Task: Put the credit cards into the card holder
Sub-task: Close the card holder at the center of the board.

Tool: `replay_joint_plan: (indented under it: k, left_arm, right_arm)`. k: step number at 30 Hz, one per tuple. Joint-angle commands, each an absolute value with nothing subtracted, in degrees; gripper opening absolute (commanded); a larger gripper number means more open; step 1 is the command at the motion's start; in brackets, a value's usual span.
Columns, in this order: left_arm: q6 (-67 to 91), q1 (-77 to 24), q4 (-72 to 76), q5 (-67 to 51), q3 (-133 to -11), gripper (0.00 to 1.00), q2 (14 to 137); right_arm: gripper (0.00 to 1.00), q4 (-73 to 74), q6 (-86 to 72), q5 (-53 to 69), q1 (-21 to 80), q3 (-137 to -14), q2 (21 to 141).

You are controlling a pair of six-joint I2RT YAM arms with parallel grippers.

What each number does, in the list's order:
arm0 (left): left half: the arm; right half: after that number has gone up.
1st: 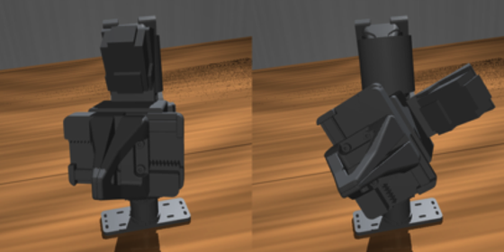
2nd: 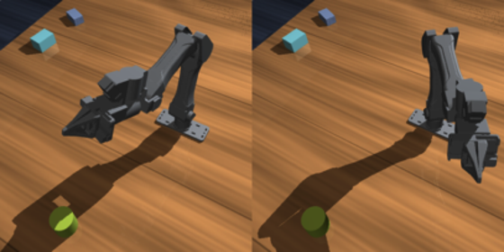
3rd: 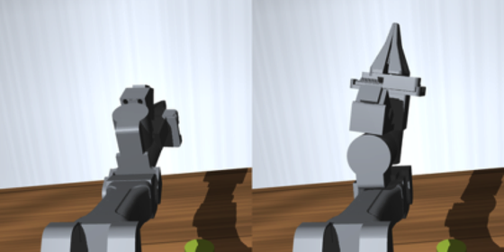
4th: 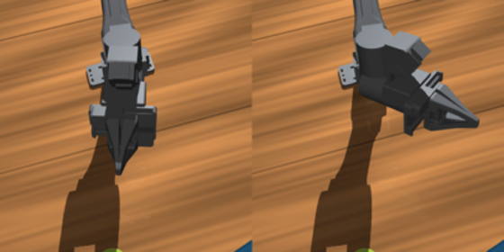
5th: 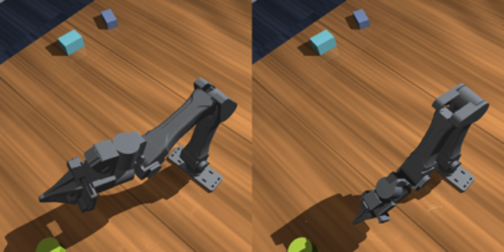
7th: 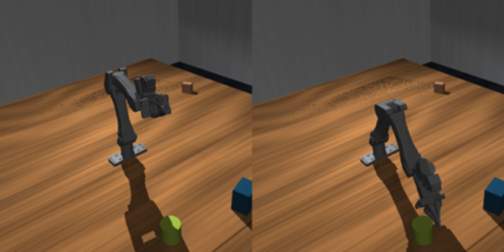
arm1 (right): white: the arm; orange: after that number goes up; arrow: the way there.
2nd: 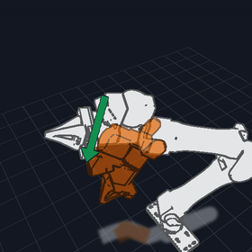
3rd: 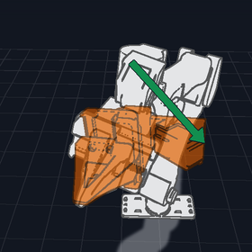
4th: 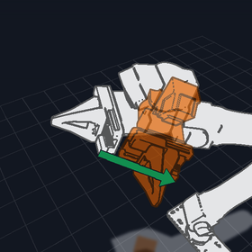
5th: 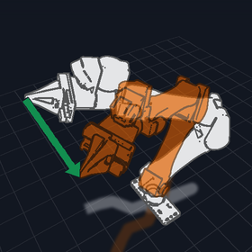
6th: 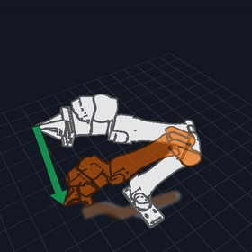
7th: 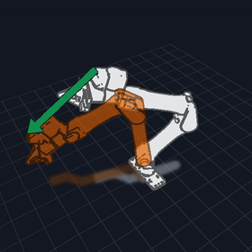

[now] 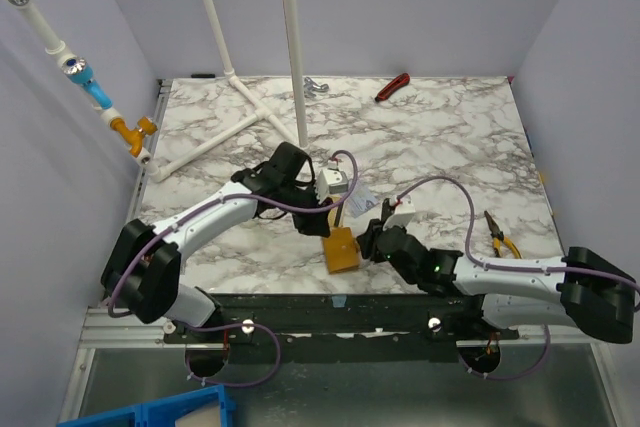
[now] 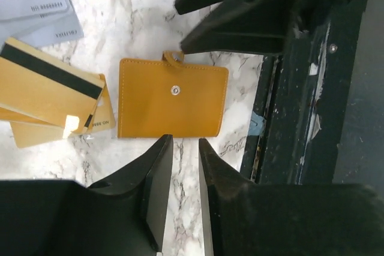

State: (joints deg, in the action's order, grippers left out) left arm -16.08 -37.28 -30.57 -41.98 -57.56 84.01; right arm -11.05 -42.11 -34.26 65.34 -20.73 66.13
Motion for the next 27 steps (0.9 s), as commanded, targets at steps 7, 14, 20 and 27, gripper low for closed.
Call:
replay_joint_plan:
  k: [7,14,20,27]
  left_arm:
    - [-25.31,-42.24,-10.54,-42.85,-43.17,0.23,72.55]
    - [-30.43,-49.5,-4.77,-36.23,-37.02,0.2,72.82]
    - [-32.8,-53.94,-5.23,-30.77,-37.5,0.28,75.62]
    - [-33.15,-58.65,-7.32,-19.95,-42.23,0.36,81.78]
  right_arm:
    - [0.52,10.42,-44.56,-12.91,53.01,-36.08,68.24]
    - [0.51,25.68,-44.35,-4.84,48.81,-48.98,78.02]
    - [0.54,33.43,-44.67,-2.79,48.34,-55.85,83.0]
    - [0.48,38.74,-44.73,-2.25,48.34,-59.5,87.76]
